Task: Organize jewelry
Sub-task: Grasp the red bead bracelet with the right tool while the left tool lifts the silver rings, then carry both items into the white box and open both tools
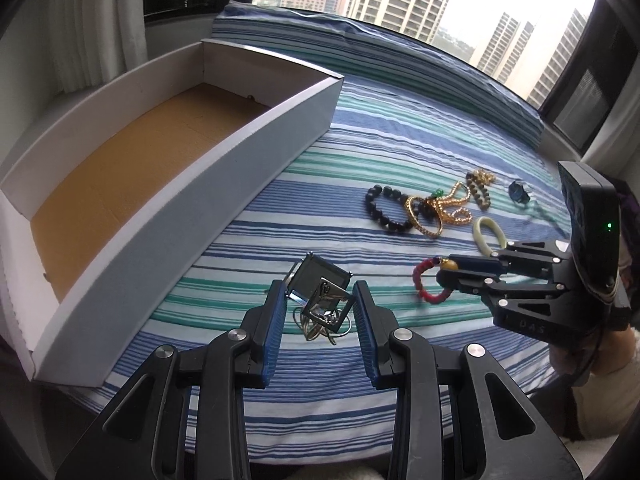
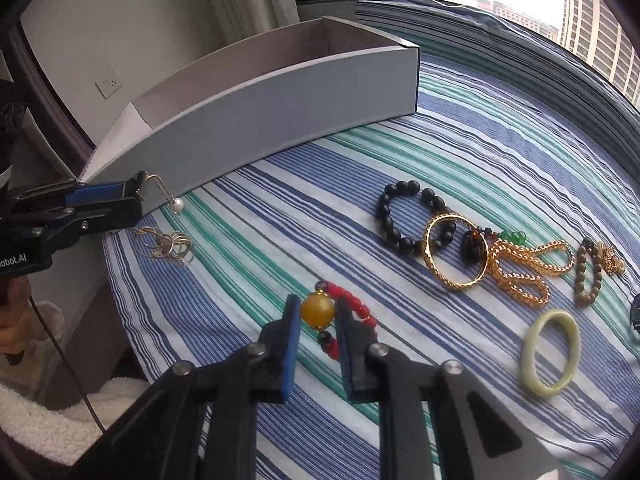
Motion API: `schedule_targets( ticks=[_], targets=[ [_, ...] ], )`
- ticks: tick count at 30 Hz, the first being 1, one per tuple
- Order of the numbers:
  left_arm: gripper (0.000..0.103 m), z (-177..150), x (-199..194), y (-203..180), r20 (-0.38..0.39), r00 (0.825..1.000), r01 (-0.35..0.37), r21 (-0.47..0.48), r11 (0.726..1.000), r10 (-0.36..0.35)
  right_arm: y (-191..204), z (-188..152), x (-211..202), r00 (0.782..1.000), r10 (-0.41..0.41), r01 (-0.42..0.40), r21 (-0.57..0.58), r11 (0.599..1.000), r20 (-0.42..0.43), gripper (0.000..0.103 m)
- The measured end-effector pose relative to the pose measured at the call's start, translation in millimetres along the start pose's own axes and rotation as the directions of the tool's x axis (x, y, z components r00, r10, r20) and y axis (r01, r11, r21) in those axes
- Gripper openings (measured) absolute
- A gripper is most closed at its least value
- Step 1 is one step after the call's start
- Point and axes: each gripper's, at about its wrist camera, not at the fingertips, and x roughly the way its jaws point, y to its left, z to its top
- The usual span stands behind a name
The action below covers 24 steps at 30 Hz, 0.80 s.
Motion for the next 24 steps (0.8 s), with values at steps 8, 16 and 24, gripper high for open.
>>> schedule_targets(
  ticks=[8,16,24],
  targets=[
    [0.034,39,-55,28,0.067,0.997,0.042,-0.054,0.998,-0.038,24,59,-52,0.990,0.102,-0.100,-0.028,0.995,0.093,0.017],
    [0.034,78,-85,84,0.139,0.983,-0.102,-0.115,0.988,0.118,67,158,-79,0.963,0.184,-0.164,-0.112,0.980,0.198,0.017],
    [0.034,86,-51,151,0.065,0.971,-0.210,-0.237,0.948,0.232,112,236,-20,0.962,0.185,-0.154,-0.158,0.975,0.203,0.017]
  ],
)
